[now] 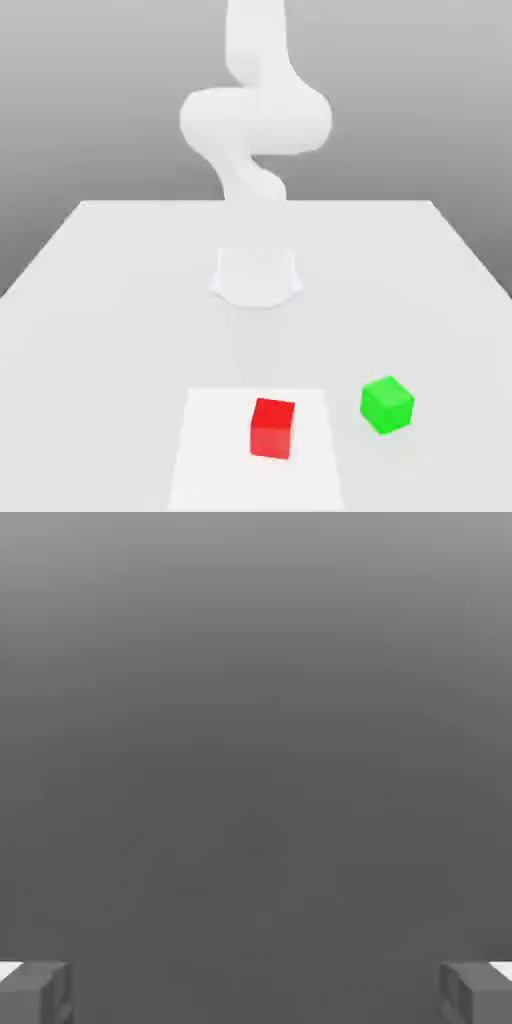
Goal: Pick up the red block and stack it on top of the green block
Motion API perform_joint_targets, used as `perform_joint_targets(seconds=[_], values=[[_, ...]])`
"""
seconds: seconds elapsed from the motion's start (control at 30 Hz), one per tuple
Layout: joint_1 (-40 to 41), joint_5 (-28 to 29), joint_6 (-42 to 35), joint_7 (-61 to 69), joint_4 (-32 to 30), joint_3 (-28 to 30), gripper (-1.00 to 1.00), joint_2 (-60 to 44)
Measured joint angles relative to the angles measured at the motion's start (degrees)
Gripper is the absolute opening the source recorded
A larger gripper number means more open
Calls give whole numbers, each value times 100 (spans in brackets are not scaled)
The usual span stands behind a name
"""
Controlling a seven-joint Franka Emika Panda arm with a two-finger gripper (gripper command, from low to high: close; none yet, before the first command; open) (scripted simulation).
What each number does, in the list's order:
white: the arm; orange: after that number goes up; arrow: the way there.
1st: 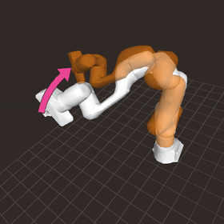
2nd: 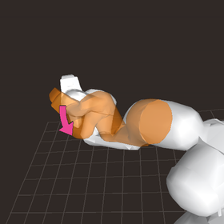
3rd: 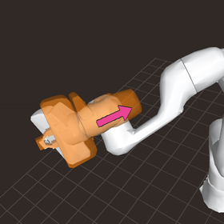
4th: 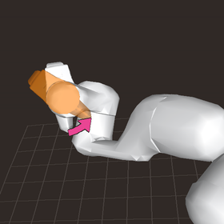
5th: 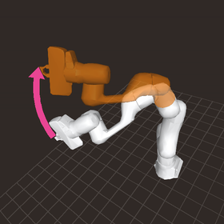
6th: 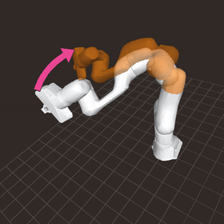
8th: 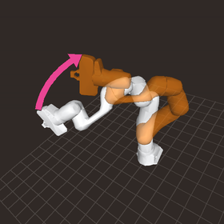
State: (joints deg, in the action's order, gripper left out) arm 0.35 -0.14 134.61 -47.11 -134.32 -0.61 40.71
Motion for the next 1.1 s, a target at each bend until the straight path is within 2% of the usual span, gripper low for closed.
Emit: perform_joint_targets(seconds=[0.67, 0.87, 0.9, 1.1], values=[[134, 76, 2318, -1168, -2046, -397, 0, -4200], [10, 326, 3325, -1402, -1977, -220, 0, -5447], [-18, 353, 3451, -1422, -1956, -186, -100, -5596], [-25, 383, 3518, -1447, -1946, -174, -100, -5670]])
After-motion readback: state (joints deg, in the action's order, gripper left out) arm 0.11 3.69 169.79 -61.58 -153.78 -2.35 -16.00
